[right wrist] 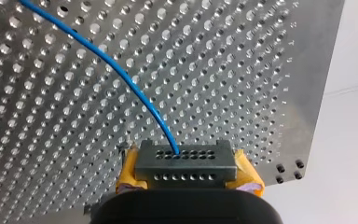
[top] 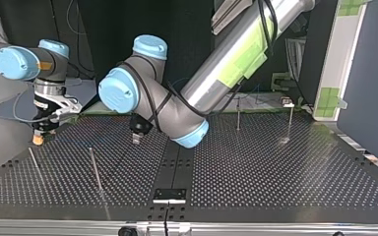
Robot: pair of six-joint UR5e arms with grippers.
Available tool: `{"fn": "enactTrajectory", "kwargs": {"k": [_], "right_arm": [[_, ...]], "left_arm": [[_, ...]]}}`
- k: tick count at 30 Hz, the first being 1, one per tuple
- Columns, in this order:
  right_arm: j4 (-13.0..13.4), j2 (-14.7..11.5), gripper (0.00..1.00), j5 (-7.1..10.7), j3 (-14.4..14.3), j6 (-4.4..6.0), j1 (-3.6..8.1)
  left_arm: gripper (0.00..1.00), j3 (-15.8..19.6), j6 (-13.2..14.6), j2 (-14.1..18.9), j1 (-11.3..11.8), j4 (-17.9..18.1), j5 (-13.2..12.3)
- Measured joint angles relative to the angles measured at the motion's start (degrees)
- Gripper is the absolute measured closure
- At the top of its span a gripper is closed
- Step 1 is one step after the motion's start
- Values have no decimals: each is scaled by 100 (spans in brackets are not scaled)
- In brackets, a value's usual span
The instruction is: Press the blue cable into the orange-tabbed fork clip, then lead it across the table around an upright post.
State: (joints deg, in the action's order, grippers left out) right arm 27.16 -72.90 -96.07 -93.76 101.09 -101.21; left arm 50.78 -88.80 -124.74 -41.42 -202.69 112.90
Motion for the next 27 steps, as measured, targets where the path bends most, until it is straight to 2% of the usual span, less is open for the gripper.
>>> {"fn": "enactTrajectory", "kwargs": {"k": [7,14,20,27], "right_arm": [[-411,-180,100,-38,-255,12,22],[-871,-543,100,-58,-546,28,27],[-1171,-830,100,-43,-541,7,28],[-1356,-879,100,88,-390,-38,28]], "left_arm": [[0,0,-5,0,8,1,8],[0,0,-5,0,16,0,0],[0,0,-5,0,18,-1,2],[0,0,-5,-1,18,1,-3]]}}
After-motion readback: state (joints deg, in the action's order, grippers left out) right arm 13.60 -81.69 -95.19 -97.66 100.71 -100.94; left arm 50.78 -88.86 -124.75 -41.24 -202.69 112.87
